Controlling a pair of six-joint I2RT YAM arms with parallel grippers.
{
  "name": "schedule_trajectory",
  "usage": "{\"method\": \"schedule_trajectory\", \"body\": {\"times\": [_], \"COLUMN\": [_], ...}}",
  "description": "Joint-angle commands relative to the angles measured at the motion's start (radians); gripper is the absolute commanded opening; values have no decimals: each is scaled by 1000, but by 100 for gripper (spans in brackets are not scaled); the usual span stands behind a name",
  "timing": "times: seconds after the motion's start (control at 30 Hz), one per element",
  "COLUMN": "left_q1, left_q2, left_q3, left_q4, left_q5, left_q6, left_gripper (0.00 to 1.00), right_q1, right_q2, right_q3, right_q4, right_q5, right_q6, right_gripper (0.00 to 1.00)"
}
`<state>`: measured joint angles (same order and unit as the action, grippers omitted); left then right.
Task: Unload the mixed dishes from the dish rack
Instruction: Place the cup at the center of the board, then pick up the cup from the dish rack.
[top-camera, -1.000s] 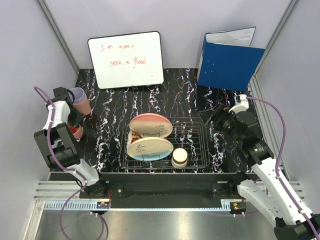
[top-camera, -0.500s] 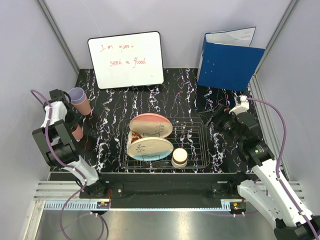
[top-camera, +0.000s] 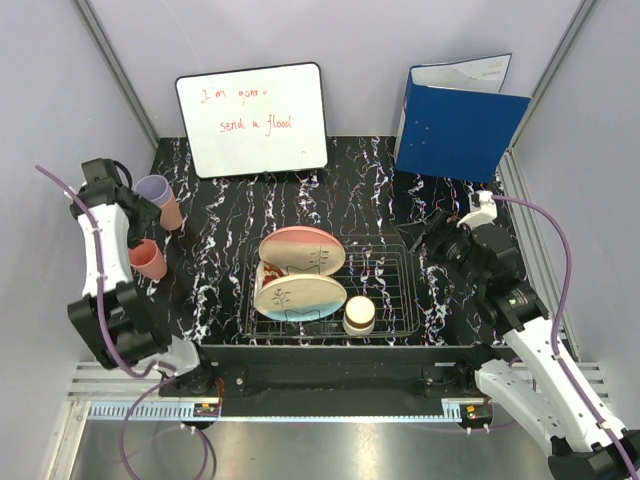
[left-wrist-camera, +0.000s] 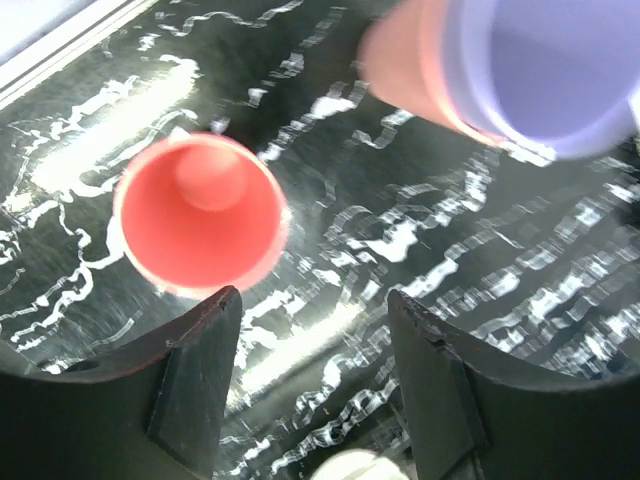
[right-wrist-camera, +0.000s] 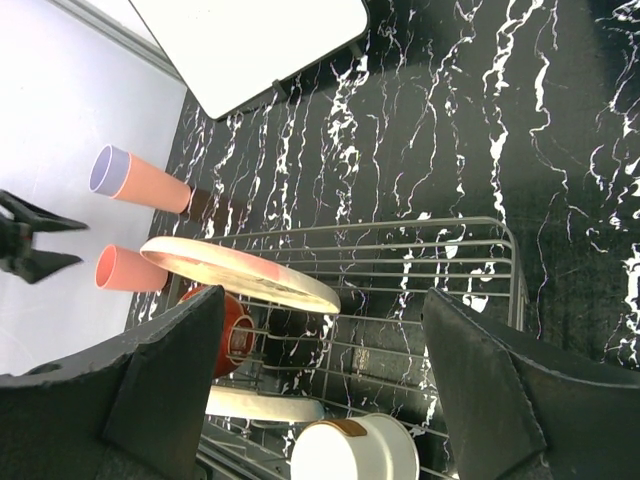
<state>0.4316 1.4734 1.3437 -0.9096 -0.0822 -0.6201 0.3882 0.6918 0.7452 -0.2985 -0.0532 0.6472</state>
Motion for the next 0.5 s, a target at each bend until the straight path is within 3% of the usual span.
{"method": "schedule_trajectory", "body": {"times": [0.0,0.07,0.23,0.33,0.47], "left_q1": [-77,-125,-414,-560,-724], "left_q2": [-157,-235,-402,-461,-475], "left_q3": [81,120,172,131,81], "left_q4": [-61,-78,-74,-38,-25], "left_q5": [7,-17,-122,-134,-250], "left_q6": [-42,-59,-84,-84,-73], "left_gripper": [69,73,77,80,81], "right_q1": [3,3,37,173,407], "right_q2": [25,46,113,117,189], "right_q3": [0,-20,-75,-69,54], "right_q4": [-7,-8,-5,-50,-192], "right_q5": [-59,-88,-205,-125,10], "right_q6": [-30,-29,-23,-70,-135], "right_gripper": [87,86,84,86,90]}}
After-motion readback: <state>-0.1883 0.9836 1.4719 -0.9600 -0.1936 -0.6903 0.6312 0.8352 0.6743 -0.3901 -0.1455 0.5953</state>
